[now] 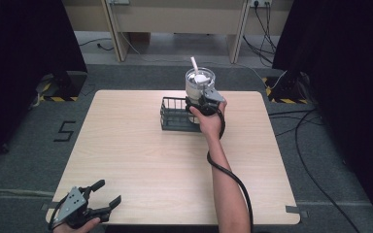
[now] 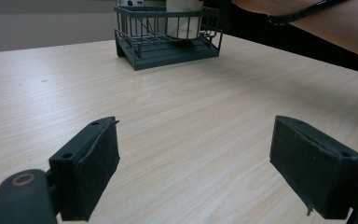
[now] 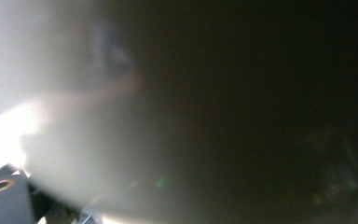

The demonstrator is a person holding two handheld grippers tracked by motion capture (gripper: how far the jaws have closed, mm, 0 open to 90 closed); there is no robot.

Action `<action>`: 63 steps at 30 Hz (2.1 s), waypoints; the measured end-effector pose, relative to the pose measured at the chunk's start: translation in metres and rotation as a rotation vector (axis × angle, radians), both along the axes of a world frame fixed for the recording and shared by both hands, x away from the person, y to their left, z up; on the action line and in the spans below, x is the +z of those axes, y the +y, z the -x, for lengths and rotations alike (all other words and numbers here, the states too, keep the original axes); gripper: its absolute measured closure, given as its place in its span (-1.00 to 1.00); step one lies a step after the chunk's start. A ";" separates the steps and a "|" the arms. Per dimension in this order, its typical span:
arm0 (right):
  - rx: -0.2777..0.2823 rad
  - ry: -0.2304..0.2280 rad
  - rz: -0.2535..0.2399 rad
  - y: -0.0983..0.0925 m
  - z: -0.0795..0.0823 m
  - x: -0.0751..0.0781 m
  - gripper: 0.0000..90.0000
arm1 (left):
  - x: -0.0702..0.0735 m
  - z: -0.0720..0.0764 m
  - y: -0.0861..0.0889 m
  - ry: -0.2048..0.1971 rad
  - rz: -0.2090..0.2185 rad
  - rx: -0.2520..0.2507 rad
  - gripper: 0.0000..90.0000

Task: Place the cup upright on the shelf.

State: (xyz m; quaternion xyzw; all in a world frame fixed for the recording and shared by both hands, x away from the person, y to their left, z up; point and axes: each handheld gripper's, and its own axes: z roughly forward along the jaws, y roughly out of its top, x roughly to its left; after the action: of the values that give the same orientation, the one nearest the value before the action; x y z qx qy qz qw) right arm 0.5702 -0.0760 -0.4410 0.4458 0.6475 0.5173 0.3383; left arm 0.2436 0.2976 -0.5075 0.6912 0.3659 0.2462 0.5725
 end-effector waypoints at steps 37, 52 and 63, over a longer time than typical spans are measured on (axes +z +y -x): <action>-0.091 -0.045 0.005 0.006 0.021 -0.005 -0.80 | 0.000 0.000 -0.002 -0.003 -0.010 -0.006 -0.67; -0.106 -0.053 -0.025 0.005 0.028 -0.005 -0.82 | 0.000 0.000 -0.002 -0.004 -0.009 -0.006 -0.67; -0.109 -0.062 -0.042 0.004 0.034 -0.002 -0.81 | 0.000 0.000 -0.002 -0.005 -0.010 -0.007 -0.67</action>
State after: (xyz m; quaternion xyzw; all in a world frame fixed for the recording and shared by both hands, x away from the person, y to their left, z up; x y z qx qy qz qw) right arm 0.5359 -0.0716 -0.4426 0.4710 0.6006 0.5251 0.3765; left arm 0.2435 0.2953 -0.5073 0.6947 0.3610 0.2477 0.5707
